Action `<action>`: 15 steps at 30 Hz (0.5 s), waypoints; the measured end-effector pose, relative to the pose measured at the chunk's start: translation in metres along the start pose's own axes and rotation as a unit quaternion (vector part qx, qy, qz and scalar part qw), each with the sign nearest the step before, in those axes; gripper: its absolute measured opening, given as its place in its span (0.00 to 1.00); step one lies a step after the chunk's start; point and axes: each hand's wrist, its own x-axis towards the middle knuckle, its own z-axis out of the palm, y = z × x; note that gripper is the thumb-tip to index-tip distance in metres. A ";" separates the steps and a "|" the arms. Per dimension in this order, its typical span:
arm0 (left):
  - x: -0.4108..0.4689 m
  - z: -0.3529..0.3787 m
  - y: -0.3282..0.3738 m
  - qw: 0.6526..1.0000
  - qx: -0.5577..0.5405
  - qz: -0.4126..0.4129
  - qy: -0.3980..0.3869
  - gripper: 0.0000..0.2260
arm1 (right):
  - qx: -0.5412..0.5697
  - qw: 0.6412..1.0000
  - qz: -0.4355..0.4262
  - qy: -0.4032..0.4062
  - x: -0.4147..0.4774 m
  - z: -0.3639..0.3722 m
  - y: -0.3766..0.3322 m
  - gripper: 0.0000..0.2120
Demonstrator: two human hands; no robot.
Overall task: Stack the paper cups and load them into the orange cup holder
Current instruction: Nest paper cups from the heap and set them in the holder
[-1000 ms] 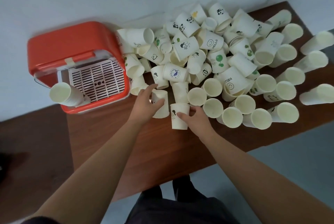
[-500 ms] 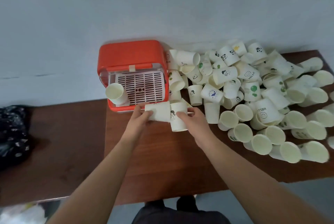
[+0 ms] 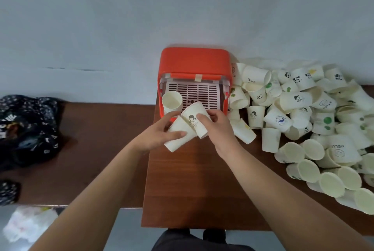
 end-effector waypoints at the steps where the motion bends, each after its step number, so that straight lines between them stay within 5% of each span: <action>1: 0.000 -0.007 0.001 1.000 -0.019 0.007 0.010 0.35 | 0.027 1.000 0.017 -0.002 0.002 0.004 -0.001 0.13; 5: 0.002 -0.031 0.005 0.987 -0.132 0.073 0.051 0.30 | 0.128 0.990 0.063 0.007 0.011 0.005 -0.005 0.19; 9: 0.014 -0.046 0.009 0.967 -0.161 0.092 0.177 0.20 | 0.157 0.985 0.075 0.011 0.018 -0.001 -0.003 0.20; 15: 0.043 -0.046 0.010 0.954 -0.112 0.119 0.251 0.29 | 0.159 0.984 0.072 0.018 0.025 0.002 0.001 0.20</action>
